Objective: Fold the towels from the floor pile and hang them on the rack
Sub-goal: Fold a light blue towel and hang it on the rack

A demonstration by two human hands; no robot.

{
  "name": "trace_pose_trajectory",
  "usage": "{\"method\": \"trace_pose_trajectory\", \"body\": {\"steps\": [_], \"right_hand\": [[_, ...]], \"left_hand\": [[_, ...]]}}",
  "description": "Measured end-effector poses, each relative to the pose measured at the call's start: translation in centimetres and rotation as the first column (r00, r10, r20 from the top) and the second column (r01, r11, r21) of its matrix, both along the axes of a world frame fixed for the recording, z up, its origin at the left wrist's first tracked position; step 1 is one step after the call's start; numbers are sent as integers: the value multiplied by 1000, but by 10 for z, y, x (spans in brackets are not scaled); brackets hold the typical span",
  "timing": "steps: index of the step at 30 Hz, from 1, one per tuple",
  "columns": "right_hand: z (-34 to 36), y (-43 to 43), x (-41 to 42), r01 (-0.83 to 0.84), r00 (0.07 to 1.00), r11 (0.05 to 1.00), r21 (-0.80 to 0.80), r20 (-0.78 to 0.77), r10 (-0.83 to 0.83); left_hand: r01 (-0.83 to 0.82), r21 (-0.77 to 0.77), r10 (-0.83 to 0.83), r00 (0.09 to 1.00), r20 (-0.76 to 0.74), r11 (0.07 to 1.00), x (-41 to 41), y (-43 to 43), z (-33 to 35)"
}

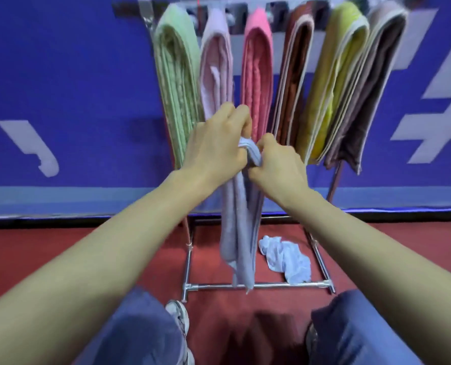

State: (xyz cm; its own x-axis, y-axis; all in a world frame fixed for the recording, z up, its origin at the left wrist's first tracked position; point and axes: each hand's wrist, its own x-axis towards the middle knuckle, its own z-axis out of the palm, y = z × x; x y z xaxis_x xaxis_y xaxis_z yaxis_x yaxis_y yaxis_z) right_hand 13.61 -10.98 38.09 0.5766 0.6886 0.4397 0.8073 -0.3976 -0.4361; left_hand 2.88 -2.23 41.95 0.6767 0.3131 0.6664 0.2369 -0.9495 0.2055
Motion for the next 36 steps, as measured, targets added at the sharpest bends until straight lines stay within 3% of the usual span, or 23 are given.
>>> {"method": "trace_pose_trajectory", "body": {"steps": [4, 7, 10, 15, 18, 21, 25, 29, 32, 36], "right_hand": [[60, -8, 0, -65, 998, 980, 187, -1, 67], [84, -8, -8, -108, 989, 992, 61, 106, 101], [103, -2, -6, -113, 983, 992, 62, 154, 102], [142, 21, 10, -101, 979, 981, 163, 193, 68], [143, 40, 18, -48, 982, 996, 70, 188, 34], [143, 61, 24, -41, 988, 999, -12, 147, 42], [178, 92, 45, -35, 958, 994, 99, 287, 5], [213, 125, 62, -34, 952, 993, 109, 305, -1], [218, 141, 64, -13, 963, 996, 93, 268, -13], [207, 151, 70, -8, 967, 999, 39, 257, -2]], "left_hand": [[-179, -133, 175, 984, -44, 975, -8, -4, 22], [-231, -249, 211, 972, -106, 941, -7, -9, 19], [-209, -334, 214, 977, -21, 919, 1, 3, 41], [-82, -238, 120, 981, 150, 968, 16, 30, 96], [-57, -193, 103, 966, 236, 980, 21, 46, 116], [-93, -70, 97, 993, 67, 993, 25, 66, 125], [-214, 134, 223, 973, -57, 968, 35, 98, 161], [-310, 127, 314, 949, -17, 942, 49, 117, 198], [-384, 60, 388, 919, -67, 921, 58, 128, 201], [-382, 88, 391, 910, -141, 920, 68, 143, 181]]}}
